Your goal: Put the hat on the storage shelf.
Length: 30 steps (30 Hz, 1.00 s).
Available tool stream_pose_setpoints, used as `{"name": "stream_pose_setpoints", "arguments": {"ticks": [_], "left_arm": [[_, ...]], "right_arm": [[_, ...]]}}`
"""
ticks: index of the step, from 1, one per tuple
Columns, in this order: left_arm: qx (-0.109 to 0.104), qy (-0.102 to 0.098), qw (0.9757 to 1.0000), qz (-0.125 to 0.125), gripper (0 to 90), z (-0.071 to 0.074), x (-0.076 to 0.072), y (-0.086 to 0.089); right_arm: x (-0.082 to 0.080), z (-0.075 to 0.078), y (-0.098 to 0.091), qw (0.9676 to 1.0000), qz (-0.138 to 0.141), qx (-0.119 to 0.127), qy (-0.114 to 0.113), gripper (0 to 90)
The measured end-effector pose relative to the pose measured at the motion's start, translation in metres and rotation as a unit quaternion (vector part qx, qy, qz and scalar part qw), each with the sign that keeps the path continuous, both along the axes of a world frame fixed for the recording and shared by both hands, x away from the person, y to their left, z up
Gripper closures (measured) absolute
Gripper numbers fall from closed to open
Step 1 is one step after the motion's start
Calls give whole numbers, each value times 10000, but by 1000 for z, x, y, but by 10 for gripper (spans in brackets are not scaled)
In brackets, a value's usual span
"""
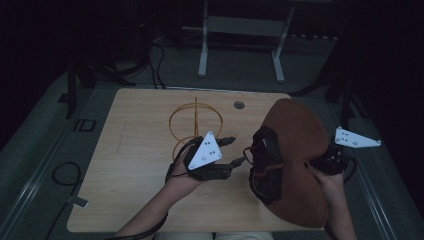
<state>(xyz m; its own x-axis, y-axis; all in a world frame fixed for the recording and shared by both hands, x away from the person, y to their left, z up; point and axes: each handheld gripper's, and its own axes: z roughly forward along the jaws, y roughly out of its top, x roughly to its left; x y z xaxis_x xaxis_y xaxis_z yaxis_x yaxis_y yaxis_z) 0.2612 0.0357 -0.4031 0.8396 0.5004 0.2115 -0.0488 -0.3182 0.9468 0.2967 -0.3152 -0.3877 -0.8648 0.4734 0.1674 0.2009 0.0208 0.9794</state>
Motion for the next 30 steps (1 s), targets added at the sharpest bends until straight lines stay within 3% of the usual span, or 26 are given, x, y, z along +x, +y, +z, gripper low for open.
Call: {"name": "stream_pose_setpoints", "arguments": {"ticks": [7,11,16,18,19,22,26,30], "left_arm": [[175,270,9993,166,429,-19,-8,24],[328,350,9983,340,429,-33,-13,38],[354,551,9969,437,429,-51,-20,62],[354,551,9969,437,429,-51,-20,62],[357,755,9949,564,429,-65,-23,77],[452,801,9921,852,429,-82,-28,92],[270,978,9869,1254,429,-101,-35,121],[223,1272,9738,1873,356,-120,-37,153]], "right_arm": [[17,7,-5,9992,-386,-43,-59,876],[25,11,-2,9988,-470,-93,-68,875],[33,14,4,9983,-552,-163,-67,875],[34,15,6,9984,-542,-169,-71,875],[38,16,10,9984,-534,-177,-60,875],[43,18,16,9983,-537,-203,-29,875],[50,21,24,9983,-522,-243,-25,875],[60,29,33,9983,-508,-265,-54,875]]}}
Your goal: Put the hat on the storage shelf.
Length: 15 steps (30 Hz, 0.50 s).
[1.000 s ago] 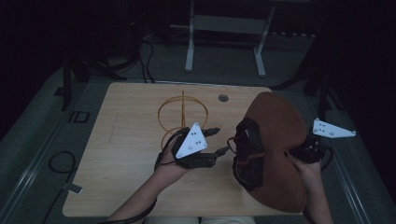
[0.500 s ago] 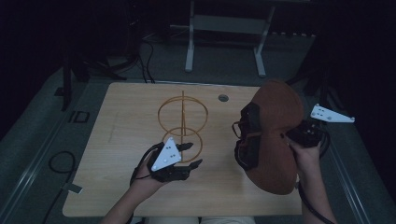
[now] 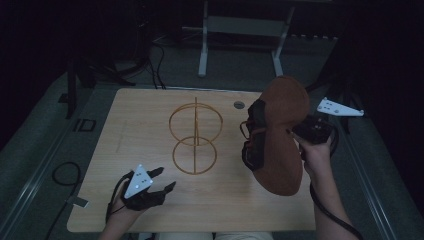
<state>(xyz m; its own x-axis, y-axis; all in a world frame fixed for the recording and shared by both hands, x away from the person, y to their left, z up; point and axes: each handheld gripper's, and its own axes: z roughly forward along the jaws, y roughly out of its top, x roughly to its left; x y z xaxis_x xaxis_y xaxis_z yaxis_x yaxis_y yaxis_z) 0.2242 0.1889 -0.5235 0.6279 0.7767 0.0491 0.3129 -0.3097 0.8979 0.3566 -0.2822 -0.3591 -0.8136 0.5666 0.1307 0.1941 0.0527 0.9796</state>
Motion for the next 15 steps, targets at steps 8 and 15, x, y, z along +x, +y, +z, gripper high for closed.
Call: {"name": "stream_pose_setpoints", "arguments": {"ticks": [8,15], "left_arm": [[-110,256,9936,1098,143,-29,-6,52],[-243,426,9874,1507,59,-40,-19,74]], "right_arm": [[25,23,25,9999,-51,-101,-111,875],[48,45,59,9996,-7,-251,-162,875]]}}
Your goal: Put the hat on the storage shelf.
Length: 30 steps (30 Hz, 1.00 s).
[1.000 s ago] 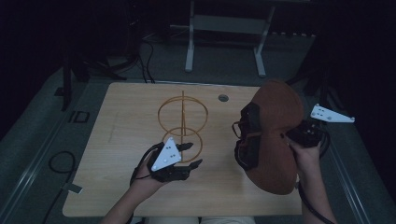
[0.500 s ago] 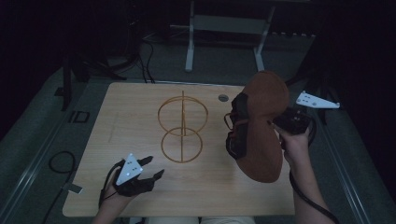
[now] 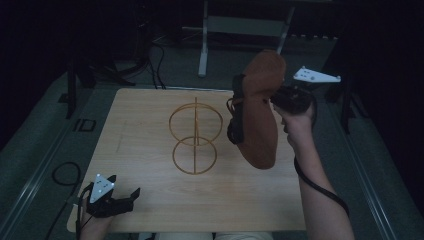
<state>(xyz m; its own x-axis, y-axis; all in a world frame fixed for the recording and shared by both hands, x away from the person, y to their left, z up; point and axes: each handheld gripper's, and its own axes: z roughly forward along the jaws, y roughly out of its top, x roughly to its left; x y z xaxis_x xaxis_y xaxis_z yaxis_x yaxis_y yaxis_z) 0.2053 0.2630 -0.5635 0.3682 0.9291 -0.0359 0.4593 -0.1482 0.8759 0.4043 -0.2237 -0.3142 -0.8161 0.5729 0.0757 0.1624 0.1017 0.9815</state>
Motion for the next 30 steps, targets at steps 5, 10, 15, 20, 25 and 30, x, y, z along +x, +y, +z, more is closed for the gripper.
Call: {"name": "stream_pose_setpoints", "arguments": {"ticks": [5,10,15,20,25,30], "left_arm": [[-104,-40,9997,230,59,-6,-7,8],[-168,-180,9986,474,60,-6,-11,14],[-194,-141,9981,574,66,-8,-9,18],[-200,-127,9979,607,68,-8,-8,19],[-236,-125,9980,581,73,-9,-9,20],[-236,-112,9981,563,73,-9,-8,19]], "right_arm": [[14,12,35,9998,146,-148,32,874],[25,10,75,9983,375,-381,232,872],[31,-7,115,9931,558,-941,422,869],[34,-19,138,9879,649,-1310,509,864],[33,-27,156,9850,707,-1470,568,852],[33,-32,164,9831,916,-1410,727,643]]}}
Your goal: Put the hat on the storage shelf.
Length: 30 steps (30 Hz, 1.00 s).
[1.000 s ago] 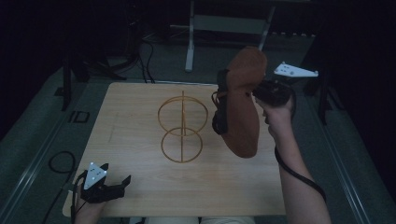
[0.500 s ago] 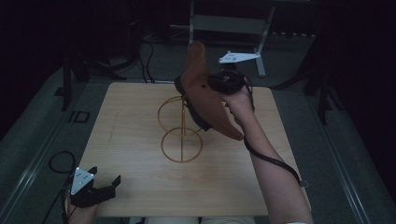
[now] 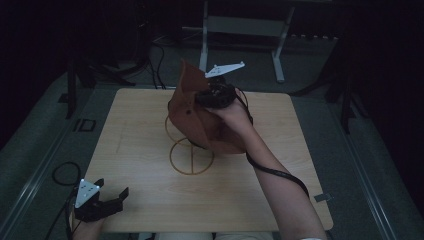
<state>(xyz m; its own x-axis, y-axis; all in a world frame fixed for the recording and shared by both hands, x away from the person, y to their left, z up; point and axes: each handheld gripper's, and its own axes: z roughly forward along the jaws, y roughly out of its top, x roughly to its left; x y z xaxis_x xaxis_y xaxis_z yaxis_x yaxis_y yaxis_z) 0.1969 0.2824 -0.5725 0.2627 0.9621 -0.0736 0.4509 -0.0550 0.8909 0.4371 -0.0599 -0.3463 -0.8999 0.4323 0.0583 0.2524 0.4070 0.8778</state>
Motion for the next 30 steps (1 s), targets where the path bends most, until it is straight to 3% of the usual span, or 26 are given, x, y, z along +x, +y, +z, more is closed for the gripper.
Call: {"name": "stream_pose_setpoints", "arguments": {"ticks": [4,9,14,19,22,25,28,30], "left_arm": [[-29,-11,10000,9,73,0,0,1],[-65,12,10000,23,73,0,0,2],[-64,31,10000,25,74,0,1,2],[-55,48,10000,25,74,0,1,2],[-63,61,10000,15,74,0,1,2],[-64,56,10000,8,74,0,1,2],[-58,61,10000,8,74,0,1,2],[-74,37,10000,26,74,1,0,1]], "right_arm": [[-4,-3,5,9999,32,5,-109,529],[-7,-3,7,9996,215,182,17,408],[-12,-1,14,9993,298,207,29,350],[-16,-5,28,9995,297,-115,-77,286],[-19,-8,40,9984,261,-384,-325,213],[-25,-13,52,9942,257,-754,-718,122],[-34,-21,64,9847,280,-1121,-1308,110],[-39,-24,68,9797,410,-1241,-1519,108]]}}
